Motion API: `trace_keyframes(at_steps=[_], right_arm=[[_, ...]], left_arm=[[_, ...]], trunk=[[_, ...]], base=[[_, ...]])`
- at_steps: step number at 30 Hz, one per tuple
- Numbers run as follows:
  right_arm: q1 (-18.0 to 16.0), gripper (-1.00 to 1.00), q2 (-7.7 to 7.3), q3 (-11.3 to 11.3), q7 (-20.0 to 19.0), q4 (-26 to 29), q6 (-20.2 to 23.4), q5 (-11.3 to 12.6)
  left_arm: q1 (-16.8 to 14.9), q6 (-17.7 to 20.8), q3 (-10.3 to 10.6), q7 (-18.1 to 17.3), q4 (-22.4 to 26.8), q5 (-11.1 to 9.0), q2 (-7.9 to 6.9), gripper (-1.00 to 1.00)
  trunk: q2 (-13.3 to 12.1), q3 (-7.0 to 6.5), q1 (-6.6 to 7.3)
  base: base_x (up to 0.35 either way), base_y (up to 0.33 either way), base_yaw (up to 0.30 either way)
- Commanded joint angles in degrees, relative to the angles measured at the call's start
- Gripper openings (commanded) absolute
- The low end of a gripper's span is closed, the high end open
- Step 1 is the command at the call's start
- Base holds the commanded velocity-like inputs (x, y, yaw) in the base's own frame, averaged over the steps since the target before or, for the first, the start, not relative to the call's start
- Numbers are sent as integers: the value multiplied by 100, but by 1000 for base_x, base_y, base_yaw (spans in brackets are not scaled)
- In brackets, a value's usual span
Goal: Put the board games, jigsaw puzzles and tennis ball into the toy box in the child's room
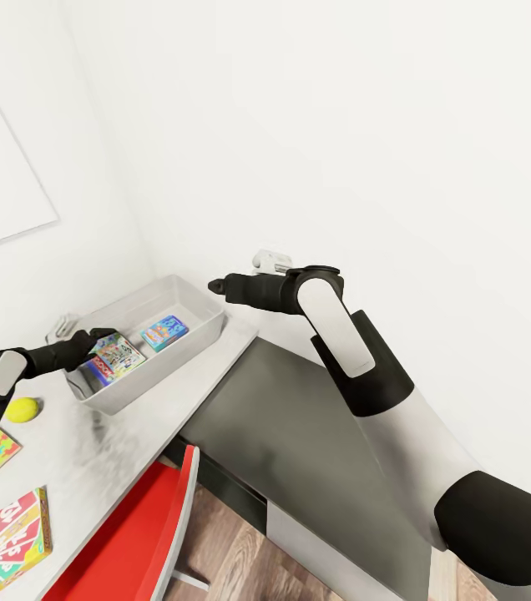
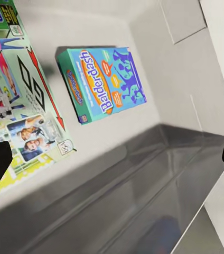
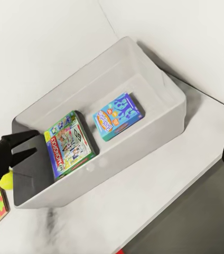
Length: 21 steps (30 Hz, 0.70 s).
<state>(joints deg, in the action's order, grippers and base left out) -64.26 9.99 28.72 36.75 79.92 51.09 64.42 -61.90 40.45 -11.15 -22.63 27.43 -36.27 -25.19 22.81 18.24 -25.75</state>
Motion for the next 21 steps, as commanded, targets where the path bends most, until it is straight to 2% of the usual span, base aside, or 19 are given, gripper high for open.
trace_keyframes(at_steps=[1, 9, 17, 21], right_arm=[[-7, 100, 1, 2, 60, 5, 6, 54], [-2, 100, 1, 2, 60, 3, 4, 54], [1, 100, 1, 2, 60, 6, -2, 54], [2, 100, 1, 2, 60, 0, -2, 54]], left_arm=[[-6, 41, -27, -30, -1, -1, -3, 100], [-6, 151, -34, -344, -1, 1, -65, 100], [-6, 230, -256, -459, -1, -2, -106, 100], [-6, 246, -300, -467, -1, -3, -130, 100]], trunk=[[11, 11, -3], [11, -31, -3], [11, -102, -3], [11, -138, -3]], base=[[0, 0, 0], [0, 0, 0], [0, 0, 0], [0, 0, 0]])
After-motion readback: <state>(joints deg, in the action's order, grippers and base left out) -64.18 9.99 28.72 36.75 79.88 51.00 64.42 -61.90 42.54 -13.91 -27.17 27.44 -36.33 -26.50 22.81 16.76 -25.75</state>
